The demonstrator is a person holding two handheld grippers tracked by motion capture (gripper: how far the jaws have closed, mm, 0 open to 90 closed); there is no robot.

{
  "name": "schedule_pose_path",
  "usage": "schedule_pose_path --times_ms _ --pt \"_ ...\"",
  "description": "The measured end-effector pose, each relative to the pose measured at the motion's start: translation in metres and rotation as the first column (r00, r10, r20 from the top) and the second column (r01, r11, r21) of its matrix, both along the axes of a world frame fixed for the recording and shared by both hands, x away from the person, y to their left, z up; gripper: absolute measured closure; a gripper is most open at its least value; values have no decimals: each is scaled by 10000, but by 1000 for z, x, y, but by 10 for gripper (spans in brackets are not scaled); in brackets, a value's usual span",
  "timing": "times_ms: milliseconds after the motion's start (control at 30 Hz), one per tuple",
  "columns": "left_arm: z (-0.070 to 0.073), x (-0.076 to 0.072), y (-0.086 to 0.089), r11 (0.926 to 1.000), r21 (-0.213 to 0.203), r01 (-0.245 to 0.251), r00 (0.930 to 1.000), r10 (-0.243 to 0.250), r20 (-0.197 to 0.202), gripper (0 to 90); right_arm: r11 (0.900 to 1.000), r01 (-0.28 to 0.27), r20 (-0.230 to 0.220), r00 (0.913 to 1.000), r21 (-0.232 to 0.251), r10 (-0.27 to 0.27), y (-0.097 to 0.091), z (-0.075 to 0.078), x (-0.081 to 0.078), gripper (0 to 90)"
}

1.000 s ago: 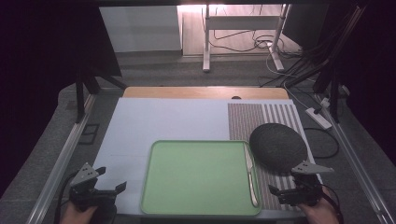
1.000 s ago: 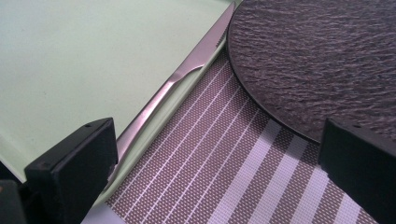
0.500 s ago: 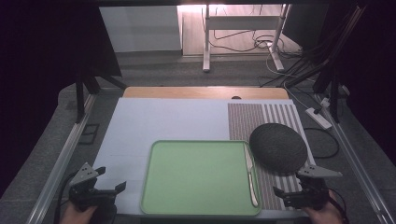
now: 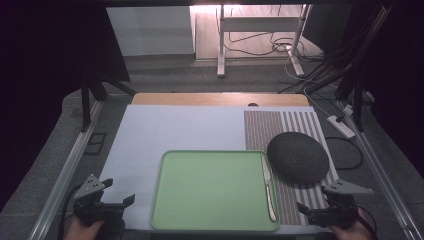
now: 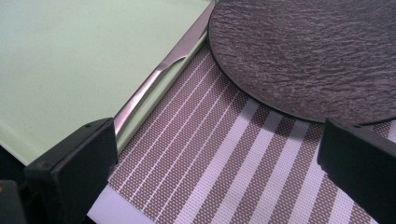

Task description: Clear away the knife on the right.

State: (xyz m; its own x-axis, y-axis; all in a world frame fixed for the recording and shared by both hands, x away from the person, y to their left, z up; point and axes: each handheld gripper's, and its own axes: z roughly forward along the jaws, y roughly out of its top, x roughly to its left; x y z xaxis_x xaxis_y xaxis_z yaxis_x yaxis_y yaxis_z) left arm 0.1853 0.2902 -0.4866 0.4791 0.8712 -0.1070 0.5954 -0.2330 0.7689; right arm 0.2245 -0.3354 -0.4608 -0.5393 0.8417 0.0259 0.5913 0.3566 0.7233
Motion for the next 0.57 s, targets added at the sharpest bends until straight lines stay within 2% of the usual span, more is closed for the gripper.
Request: schedule_pose_path --times_ms 567 --pt "0 1 0 10000 30 11 10000 -11 -41 30 9996 277 -29 9996 -107 -277 -7 1 -7 0"
